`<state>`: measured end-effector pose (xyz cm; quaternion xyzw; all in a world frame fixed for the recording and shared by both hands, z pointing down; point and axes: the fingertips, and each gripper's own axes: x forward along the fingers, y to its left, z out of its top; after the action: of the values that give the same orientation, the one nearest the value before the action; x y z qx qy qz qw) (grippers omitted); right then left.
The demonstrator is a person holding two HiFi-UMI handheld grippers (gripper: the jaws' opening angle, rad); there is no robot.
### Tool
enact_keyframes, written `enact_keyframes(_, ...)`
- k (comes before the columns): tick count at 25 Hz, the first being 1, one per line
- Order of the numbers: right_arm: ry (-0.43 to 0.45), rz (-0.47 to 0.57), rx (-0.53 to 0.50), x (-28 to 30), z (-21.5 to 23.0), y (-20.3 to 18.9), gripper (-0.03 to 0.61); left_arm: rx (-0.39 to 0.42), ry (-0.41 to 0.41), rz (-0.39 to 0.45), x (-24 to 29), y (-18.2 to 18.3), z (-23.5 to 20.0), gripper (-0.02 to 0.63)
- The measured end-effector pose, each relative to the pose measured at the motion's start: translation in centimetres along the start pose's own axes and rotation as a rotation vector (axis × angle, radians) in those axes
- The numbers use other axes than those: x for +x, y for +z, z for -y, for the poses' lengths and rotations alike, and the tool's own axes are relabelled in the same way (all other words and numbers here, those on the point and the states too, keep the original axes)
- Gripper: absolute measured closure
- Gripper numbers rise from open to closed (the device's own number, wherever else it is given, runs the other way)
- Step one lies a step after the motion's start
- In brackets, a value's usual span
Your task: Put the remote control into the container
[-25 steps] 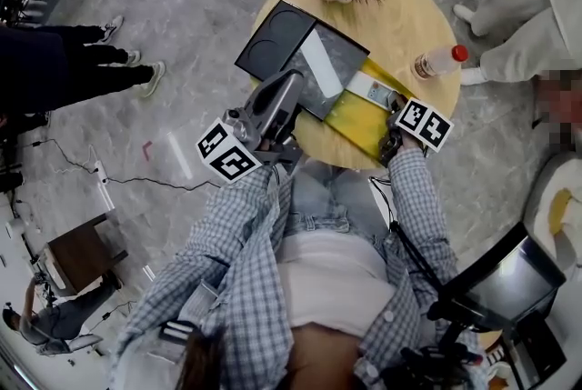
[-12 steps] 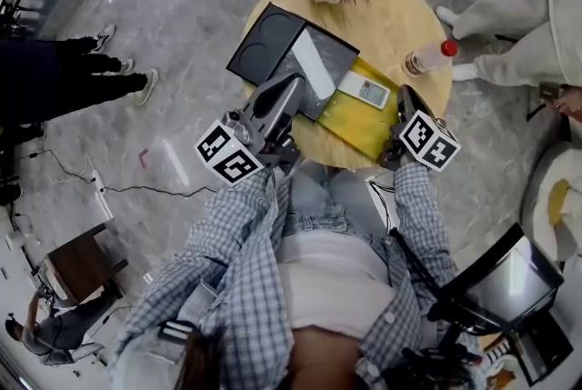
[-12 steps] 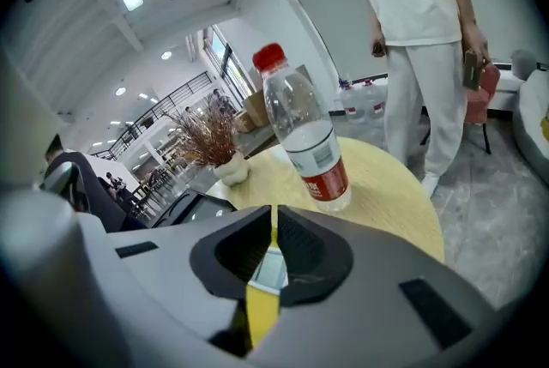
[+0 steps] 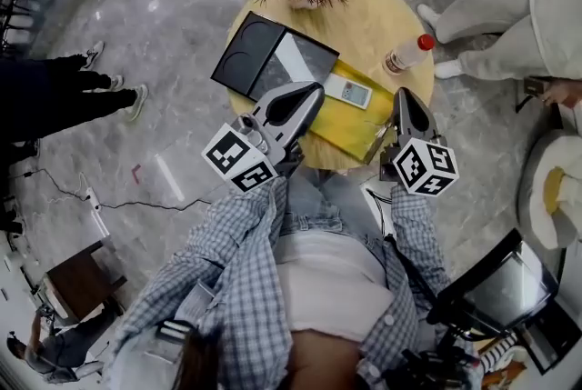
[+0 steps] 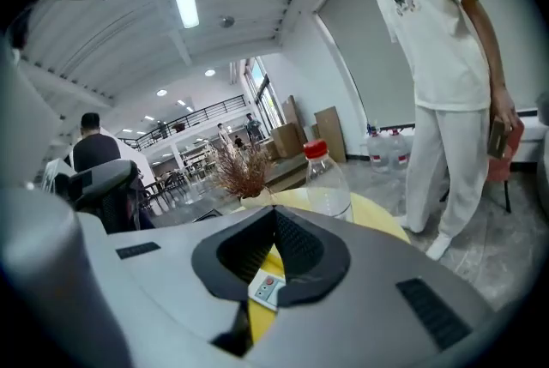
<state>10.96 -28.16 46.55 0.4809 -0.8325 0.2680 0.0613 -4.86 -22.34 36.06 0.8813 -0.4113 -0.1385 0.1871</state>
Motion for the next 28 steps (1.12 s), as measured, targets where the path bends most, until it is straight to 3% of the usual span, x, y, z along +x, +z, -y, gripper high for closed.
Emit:
enact_keyframes(4,0.028,0.059,-0.116,-2.0,-1.7,2.3,0.572,0.097,-0.038,-0.043,1.5,0.1,1.9,0.606)
enact_keyframes(8,0.071,0.105,-0.159,-3.7,-3.3,4.3,0.572,0.18,-0.079,-0.056,2.5,0.8,3.5,0.606)
enact_keyframes(14,0.108,0.179,-0.247,-5.3,-4.9,6.9,0.572,0.187,-0.094,-0.006,3.2,2.6,4.4,0.606)
enact_keyframes(19,0.134,0.19,-0.31,-6.0,-6.0,7.8,0.572,0.232,-0.111,-0.025,3.6,2.5,5.4,0.606)
enact_keyframes(28,0.161,0.175,-0.353,-5.8,-6.7,7.1,0.572,0.231,-0.114,-0.054,3.3,1.6,5.6,0.606)
